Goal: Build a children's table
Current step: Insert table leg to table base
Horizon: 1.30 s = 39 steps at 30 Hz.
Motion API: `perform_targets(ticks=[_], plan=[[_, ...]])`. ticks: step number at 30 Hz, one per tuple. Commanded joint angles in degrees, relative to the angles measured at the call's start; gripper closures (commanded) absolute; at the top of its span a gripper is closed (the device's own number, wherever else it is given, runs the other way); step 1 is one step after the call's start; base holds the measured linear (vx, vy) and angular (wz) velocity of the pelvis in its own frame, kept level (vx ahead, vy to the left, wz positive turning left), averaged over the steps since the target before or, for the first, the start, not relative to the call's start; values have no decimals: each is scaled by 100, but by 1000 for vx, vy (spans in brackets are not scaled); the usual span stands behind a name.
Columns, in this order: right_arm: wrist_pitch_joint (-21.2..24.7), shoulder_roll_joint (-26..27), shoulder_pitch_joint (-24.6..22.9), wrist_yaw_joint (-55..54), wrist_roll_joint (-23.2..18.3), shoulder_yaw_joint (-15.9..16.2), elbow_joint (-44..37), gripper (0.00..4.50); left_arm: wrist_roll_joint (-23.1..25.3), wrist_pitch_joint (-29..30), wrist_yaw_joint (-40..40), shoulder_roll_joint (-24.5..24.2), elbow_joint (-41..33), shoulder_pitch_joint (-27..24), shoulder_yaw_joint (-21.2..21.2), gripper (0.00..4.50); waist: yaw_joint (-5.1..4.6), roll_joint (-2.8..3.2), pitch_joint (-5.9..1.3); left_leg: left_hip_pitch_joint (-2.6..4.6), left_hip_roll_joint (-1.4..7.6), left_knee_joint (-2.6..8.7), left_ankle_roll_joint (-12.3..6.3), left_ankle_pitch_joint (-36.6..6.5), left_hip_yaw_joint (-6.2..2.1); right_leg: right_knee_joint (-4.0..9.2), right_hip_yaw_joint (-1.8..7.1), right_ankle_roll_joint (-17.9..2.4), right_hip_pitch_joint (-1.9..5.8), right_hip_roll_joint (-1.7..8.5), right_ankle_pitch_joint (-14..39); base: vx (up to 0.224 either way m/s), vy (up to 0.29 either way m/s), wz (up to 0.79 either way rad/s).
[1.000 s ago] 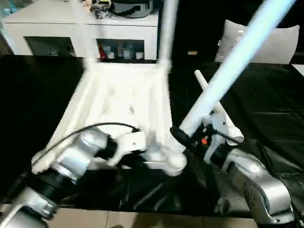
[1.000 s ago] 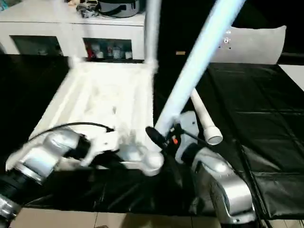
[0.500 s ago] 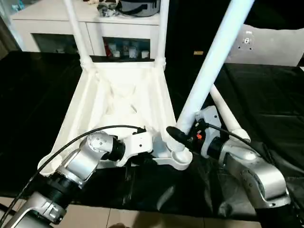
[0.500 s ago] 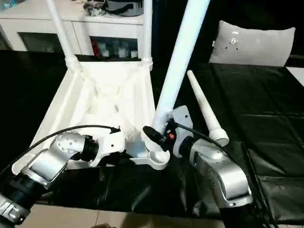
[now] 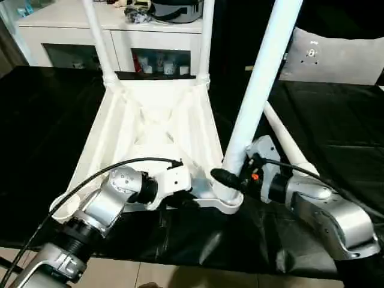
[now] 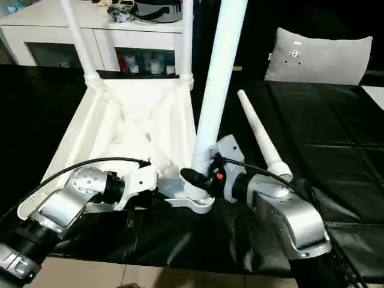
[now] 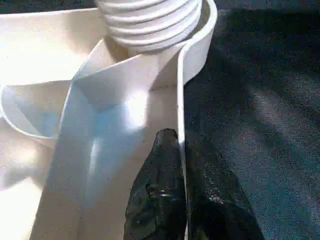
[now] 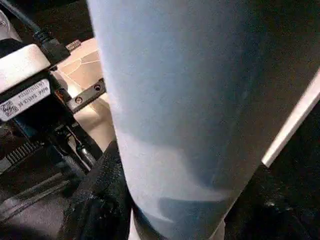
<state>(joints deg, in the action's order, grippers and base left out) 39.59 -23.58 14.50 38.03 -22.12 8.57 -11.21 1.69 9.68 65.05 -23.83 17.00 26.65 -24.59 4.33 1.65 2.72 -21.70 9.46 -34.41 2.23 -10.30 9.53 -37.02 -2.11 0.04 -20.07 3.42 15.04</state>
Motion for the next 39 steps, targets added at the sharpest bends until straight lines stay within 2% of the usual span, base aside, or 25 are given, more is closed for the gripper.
perform_targets(ticks=[1,4,7,9,10,15,20,23,24,26,27,28,30,32,33,35,36,39], plan=[[153,-89,-95,76,39,98,50,260,-327,-109,-130,76,114,33,346,450,9,-101,-259,94,363,458,33,-1164,-124,577,290,-1050,90,529,1111,0,0,0],[183,-165,-126,118,84,166,81,260,-307,-106,-41,21,200,87,335,450,8,-128,-250,94,364,462,26,-1171,-118,591,298,-1011,85,533,1209,0,0,0],[189,-194,-109,115,93,171,119,260,-259,-143,11,-18,318,162,347,450,8,-135,-237,114,358,473,58,-1283,-116,626,305,-950,68,540,1541,0,0,0],[209,-197,-89,145,68,158,142,260,-262,-163,34,-32,366,200,361,450,4,-127,-235,98,361,482,73,-1275,-123,634,299,-910,70,542,1655,0,0,0],[202,-208,-79,159,77,168,156,260,-265,-170,43,-39,394,222,368,450,12,-121,-239,121,374,479,82,-1289,-122,630,308,-918,49,539,1619,0,0,0],[123,-194,-42,181,120,172,302,260,-316,-202,138,-46,453,289,383,450,15,-112,-244,117,373,485,70,-1249,-113,612,303,-994,51,528,1357,0,0,0],[-109,43,-13,199,49,85,741,260,-395,-258,385,-68,421,318,333,450,-11,-113,-235,111,371,493,101,-1394,-119,630,304,-1027,46,548,1560,0,0,0],[-177,219,-50,169,-53,-48,1032,260,-360,-236,441,-82,446,354,295,450,-39,-89,-231,111,374,505,118,-1478,-130,634,300,-1073,41,554,1617,0,0,0],[-174,247,-85,183,-96,-88,1079,260,-371,-205,438,-71,455,371,309,450,-48,-103,-230,110,380,514,114,-1445,-128,628,302,-1082,50,539,1502,0,0,0],[-204,324,-192,165,-200,-236,1184,260,-403,-135,425,-48,479,409,347,450,-50,-91,-230,117,379,512,106,-1459,-119,632,304,-1094,40,540,1480,0,0,0],[-300,452,-336,149,-349,-460,1304,260,-412,-121,402,-28,525,440,387,450,-46,-104,-234,110,377,509,96,-1450,-118,638,307,-1095,49,553,1482,0,0,0],[-313,468,-353,143,-365,-487,1318,260,-414,-121,400,-25,530,443,391,450,-40,-105,-235,111,377,507,77,-1432,-114,642,309,-1104,46,557,1475,0,0,0],[-428,561,-466,118,-449,-647,1414,260,-423,-118,385,-7,560,459,425,450,-33,-107,-230,111,383,510,69,-1470,-115,655,306,-1101,40,565,1559,0,0,0],[-631,692,-662,125,-551,-816,1476,260,-417,-117,354,14,614,494,467,450,-40,-74,-214,123,386,521,106,-1612,-126,674,307,-1081,18,569,1772,0,0,0],[-732,747,-813,134,-586,-861,1443,260,-433,-106,326,32,642,511,498,450,-35,-82,-212,120,387,524,106,-1642,-121,693,311,-1057,18,570,1837,0,0,0],[-914,834,-1087,91,-590,-874,1319,260,-440,-99,302,49,681,534,522,450,-22,-86,-219,120,401,543,113,-1645,-131,682,311,-1035,22,562,1775,0,0,0],[-982,833,-1167,94,-551,-839,1263,260,-440,-99,296,55,695,543,530,450,-9,-65,-220,122,404,555,114,-1635,-134,676,309,-1021,20,559,1716,0,0,0],[-1274,765,-1340,73,-265,-650,1117,260,-426,-116,290,63,744,564,539,450,4,-69,-213,117,395,562,101,-1629,-125,692,313,-1009,24,564,1701,0,0,0]])
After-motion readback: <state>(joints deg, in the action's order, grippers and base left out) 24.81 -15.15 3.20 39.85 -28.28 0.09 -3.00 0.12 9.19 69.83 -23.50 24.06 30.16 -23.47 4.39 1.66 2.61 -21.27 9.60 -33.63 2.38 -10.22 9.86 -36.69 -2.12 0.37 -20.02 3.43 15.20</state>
